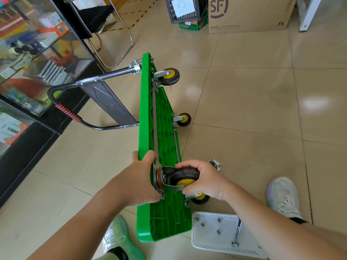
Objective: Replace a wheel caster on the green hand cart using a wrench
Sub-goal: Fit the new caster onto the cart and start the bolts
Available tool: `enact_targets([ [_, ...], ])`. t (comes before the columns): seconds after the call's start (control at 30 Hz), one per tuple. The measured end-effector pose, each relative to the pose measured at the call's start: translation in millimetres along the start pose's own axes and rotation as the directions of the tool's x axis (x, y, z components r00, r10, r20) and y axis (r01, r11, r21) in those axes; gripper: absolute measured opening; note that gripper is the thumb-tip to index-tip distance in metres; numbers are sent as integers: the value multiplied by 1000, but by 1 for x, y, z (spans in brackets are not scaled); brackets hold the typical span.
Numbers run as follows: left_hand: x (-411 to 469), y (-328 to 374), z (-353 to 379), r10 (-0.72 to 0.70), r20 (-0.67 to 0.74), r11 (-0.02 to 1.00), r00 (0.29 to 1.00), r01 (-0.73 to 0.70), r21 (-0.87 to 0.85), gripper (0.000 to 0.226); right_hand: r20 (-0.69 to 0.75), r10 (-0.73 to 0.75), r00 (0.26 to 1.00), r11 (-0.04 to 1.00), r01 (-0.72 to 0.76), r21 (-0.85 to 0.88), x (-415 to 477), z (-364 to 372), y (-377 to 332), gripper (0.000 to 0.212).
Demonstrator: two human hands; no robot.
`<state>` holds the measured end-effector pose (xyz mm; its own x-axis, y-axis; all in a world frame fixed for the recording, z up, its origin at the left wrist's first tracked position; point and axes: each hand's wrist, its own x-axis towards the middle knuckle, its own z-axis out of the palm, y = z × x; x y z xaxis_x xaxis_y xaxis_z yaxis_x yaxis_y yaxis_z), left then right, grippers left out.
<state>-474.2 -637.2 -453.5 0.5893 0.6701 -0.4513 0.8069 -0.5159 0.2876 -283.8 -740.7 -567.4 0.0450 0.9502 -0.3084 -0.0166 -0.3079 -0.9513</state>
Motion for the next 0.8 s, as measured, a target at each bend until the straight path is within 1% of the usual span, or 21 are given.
enact_targets([
  [0.37, 2, 1, 2, 2, -17, 1000, 1000, -2, 1, 73, 2, -65, 998, 974, 64, -218, 7, -1, -9, 73],
  [0.7, 2, -2, 2, 9, -16, 1000, 1000, -9, 8, 75, 11, -102, 995, 953, 101, -287, 8, 0, -14, 73],
  [0.8, 1, -2, 3, 14, -8, 1000, 1000, -14, -8, 74, 7, -93, 996, 956, 92, -279, 8, 0, -13, 73],
])
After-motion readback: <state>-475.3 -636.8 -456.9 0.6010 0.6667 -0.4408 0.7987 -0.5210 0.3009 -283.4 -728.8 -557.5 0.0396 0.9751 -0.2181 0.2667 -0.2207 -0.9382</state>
